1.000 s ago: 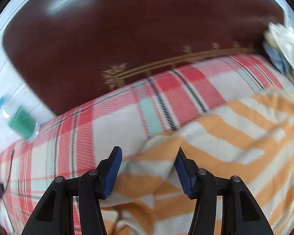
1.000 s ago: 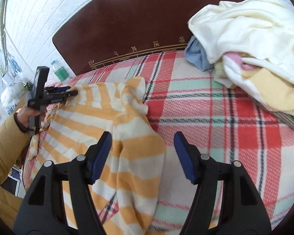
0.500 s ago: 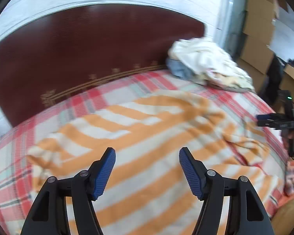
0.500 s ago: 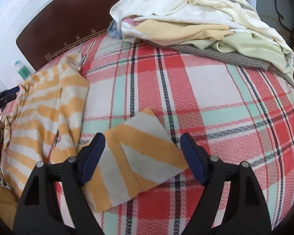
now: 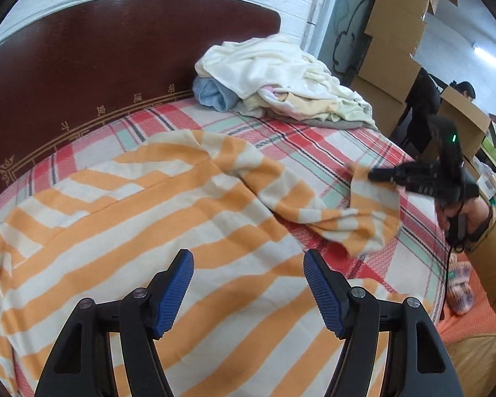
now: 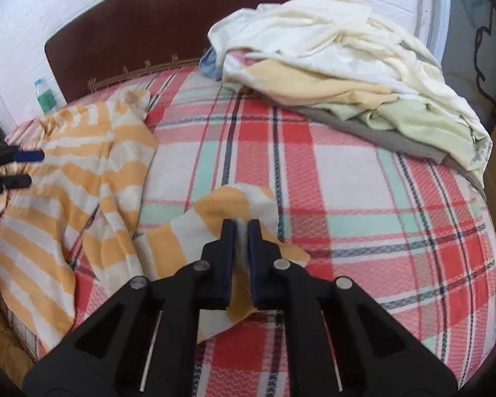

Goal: Fold clothes
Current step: 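Grasp the sleeve with the right gripper and lay it across the shirt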

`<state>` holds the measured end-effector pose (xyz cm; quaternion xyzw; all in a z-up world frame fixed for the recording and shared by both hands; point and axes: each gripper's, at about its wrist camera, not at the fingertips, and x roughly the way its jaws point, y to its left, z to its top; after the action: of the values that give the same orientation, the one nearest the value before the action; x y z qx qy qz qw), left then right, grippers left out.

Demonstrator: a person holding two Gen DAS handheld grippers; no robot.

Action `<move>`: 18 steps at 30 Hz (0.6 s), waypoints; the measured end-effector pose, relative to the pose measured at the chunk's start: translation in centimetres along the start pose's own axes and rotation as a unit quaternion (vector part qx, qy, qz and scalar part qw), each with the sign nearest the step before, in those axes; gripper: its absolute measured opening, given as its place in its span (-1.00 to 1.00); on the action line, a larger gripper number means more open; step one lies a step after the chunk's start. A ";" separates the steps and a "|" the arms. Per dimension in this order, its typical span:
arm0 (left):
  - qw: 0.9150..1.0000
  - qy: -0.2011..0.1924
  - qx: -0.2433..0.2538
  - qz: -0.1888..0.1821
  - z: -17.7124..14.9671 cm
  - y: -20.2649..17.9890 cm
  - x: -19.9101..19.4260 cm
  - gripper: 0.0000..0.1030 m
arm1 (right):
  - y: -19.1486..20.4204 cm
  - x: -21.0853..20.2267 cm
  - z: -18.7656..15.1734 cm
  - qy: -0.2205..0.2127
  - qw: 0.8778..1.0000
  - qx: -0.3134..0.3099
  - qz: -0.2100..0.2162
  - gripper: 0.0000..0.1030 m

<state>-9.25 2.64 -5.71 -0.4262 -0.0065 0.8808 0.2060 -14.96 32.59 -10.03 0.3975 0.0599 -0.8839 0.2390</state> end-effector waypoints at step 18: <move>0.999 0.033 0.010 -0.003 0.5 -1.4 3.0 0.38 | -13.2 -2.7 1.0 -0.058 0.975 0.208 -0.049 -0.78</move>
<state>-10.77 5.15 -7.41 -0.4530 0.0073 0.8657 0.2131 -20.27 44.92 -8.47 0.3831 -0.1201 -0.9092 0.1101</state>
